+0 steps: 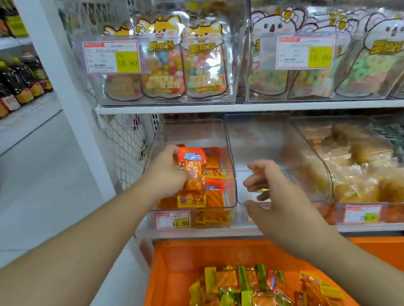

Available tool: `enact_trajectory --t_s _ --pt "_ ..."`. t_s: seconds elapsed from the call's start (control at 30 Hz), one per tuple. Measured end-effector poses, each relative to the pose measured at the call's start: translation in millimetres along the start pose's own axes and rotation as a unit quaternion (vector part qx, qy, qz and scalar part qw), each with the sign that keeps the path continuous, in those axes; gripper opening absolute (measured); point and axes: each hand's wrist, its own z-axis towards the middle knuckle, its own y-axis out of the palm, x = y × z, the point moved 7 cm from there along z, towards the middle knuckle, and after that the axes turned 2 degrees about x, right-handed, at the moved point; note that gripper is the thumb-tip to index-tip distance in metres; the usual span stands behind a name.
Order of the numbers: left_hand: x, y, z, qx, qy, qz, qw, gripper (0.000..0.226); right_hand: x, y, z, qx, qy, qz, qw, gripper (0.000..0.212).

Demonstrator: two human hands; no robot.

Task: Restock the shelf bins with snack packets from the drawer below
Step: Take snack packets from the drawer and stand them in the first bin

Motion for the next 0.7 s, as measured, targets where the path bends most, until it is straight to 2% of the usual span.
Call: enact_trajectory --t_s 0.23,0.37,0.47,0.57,0.7 --pt "-33 21 22 -0.013 -0.025 0.112 0.993 0.040 5 8 21 -0.025 -0.037 -0.064 0.997 0.066" --pt "-34 20 24 -0.009 -0.018 0.192 0.981 0.045 4 19 26 -0.031 -0.093 -0.105 0.990 0.070" --pt "-35 23 23 -0.012 -0.023 0.235 0.972 0.038 3 26 26 -0.034 -0.147 -0.152 0.977 0.075" --pt "-34 26 23 -0.011 -0.027 0.277 0.961 0.036 5 33 24 -0.048 -0.150 -0.180 0.971 0.075" --pt "-33 30 24 -0.002 -0.035 0.338 0.941 0.052 7 36 23 -0.047 -0.142 -0.189 0.970 0.075"
